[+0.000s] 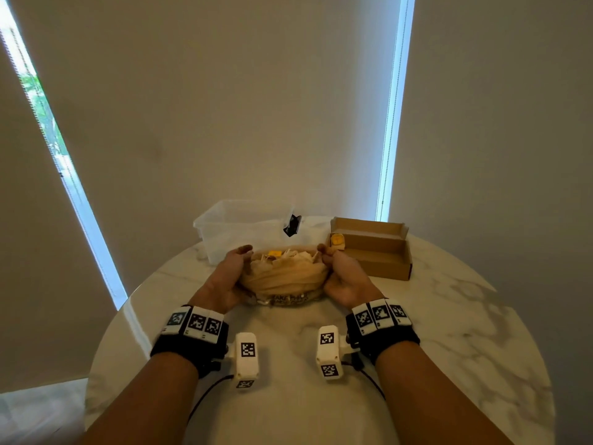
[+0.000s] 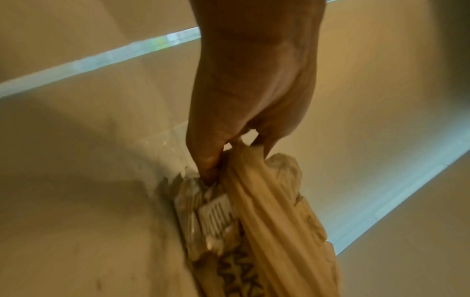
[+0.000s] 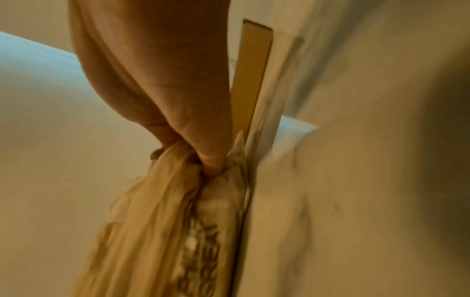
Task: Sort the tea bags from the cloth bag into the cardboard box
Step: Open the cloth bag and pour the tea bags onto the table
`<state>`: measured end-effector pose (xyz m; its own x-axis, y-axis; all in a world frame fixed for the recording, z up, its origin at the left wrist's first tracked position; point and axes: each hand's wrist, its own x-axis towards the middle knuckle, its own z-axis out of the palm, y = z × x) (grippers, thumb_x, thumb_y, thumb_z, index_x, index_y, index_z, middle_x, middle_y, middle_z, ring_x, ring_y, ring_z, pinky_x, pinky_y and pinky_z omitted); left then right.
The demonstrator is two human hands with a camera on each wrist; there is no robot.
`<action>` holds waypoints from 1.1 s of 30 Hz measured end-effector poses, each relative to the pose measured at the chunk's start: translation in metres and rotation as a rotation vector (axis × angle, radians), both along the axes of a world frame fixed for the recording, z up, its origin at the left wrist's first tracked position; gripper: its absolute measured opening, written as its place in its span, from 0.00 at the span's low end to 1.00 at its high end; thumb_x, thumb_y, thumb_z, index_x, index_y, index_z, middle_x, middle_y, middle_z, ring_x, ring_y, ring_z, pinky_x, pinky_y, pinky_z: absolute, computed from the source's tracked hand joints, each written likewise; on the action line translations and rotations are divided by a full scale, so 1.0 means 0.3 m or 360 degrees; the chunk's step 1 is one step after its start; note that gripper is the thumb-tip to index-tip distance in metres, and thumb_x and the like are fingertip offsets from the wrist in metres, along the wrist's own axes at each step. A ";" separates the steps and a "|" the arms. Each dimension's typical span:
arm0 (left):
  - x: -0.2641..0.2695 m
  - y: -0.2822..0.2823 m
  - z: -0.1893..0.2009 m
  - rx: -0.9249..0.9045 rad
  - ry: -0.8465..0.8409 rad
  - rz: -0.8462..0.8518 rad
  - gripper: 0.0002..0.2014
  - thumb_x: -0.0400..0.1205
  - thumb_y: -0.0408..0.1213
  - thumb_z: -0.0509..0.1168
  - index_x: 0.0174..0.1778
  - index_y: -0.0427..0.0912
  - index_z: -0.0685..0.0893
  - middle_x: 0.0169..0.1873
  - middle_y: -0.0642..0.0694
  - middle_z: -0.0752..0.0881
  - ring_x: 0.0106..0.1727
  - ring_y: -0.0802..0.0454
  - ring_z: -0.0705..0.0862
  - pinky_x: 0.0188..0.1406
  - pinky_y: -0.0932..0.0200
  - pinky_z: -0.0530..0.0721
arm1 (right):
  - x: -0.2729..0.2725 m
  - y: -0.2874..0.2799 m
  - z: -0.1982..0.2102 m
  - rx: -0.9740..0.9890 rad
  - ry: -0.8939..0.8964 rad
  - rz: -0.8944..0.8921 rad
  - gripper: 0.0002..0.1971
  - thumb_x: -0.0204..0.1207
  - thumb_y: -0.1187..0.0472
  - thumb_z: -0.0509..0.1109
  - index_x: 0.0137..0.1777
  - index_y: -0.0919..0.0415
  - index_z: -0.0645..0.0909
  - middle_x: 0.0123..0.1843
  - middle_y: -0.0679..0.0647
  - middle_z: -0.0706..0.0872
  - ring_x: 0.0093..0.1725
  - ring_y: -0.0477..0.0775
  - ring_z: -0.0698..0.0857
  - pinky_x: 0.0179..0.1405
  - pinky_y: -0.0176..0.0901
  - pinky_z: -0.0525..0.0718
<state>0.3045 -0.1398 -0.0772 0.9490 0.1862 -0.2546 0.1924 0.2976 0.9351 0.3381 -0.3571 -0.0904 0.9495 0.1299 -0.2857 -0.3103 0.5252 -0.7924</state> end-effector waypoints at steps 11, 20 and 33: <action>-0.084 0.020 0.167 0.2223 -0.0935 -0.0455 0.13 0.88 0.49 0.70 0.68 0.62 0.85 0.66 0.53 0.81 0.66 0.53 0.79 0.61 0.50 0.82 | -0.078 -0.070 0.062 -0.0830 -0.0383 0.0436 0.31 0.80 0.77 0.66 0.80 0.52 0.81 0.65 0.59 0.86 0.53 0.56 0.85 0.54 0.51 0.89; 0.018 -0.162 0.188 0.3252 -0.0841 -0.1075 0.24 0.88 0.53 0.67 0.81 0.68 0.73 0.69 0.51 0.80 0.57 0.51 0.82 0.49 0.52 0.83 | -0.087 -0.104 0.065 -0.1125 -0.0471 0.0470 0.34 0.79 0.78 0.72 0.77 0.43 0.80 0.67 0.56 0.85 0.60 0.59 0.86 0.60 0.58 0.93; 0.089 -0.082 0.128 0.2775 -0.0951 -0.0687 0.08 0.79 0.43 0.81 0.53 0.55 0.94 0.50 0.53 0.94 0.50 0.54 0.88 0.50 0.55 0.84 | -0.067 -0.100 0.031 -0.0992 -0.0270 0.0354 0.13 0.85 0.71 0.73 0.62 0.55 0.90 0.62 0.60 0.90 0.56 0.61 0.95 0.56 0.60 0.96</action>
<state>0.3313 -0.1645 -0.0388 0.8751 -0.4048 0.2652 -0.4341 -0.8988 0.0605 0.3180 -0.3870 -0.0812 0.9575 0.1863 -0.2203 -0.2031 -0.1071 -0.9733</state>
